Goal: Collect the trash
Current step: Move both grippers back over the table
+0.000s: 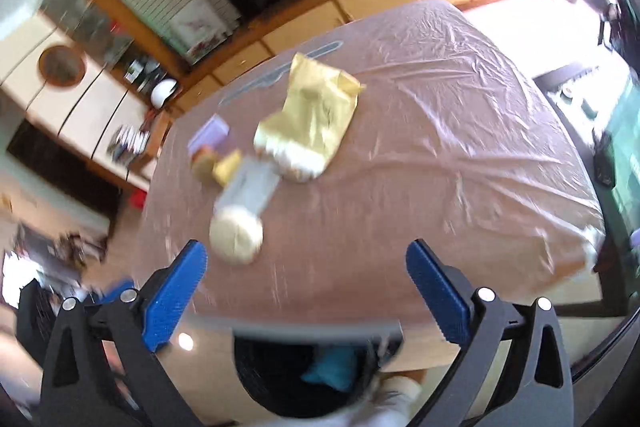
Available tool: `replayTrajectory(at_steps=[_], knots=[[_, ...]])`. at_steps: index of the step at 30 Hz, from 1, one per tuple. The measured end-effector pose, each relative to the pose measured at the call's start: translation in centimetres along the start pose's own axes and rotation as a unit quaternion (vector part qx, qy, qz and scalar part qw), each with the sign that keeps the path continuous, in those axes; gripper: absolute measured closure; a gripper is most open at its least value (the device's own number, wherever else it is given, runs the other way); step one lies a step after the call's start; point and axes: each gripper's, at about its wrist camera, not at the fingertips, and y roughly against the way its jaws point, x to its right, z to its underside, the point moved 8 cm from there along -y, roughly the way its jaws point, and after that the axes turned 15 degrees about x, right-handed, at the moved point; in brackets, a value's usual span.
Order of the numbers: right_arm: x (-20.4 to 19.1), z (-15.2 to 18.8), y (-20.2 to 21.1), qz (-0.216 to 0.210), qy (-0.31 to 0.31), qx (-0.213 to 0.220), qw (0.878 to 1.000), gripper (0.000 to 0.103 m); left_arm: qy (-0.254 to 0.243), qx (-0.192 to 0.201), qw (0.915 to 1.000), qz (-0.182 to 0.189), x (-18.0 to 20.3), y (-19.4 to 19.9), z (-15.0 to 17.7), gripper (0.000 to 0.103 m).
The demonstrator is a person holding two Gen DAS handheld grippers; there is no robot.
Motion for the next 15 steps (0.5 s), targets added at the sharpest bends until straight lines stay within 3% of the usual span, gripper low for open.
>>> replayTrajectory(at_steps=[8,15], knots=[[1.0,-4.4,-8.8,0.021,-0.108,-0.045,0.993,0.005,-0.019,-0.027,0.9986,-0.04,0.5,-5.5,-0.8,0.005],[1.2,-5.8,-14.2,0.066,-0.134,-0.06,0.987,0.005,-0.039,-0.049,0.9949,-0.079,0.9,-8.3,-0.1,0.005]])
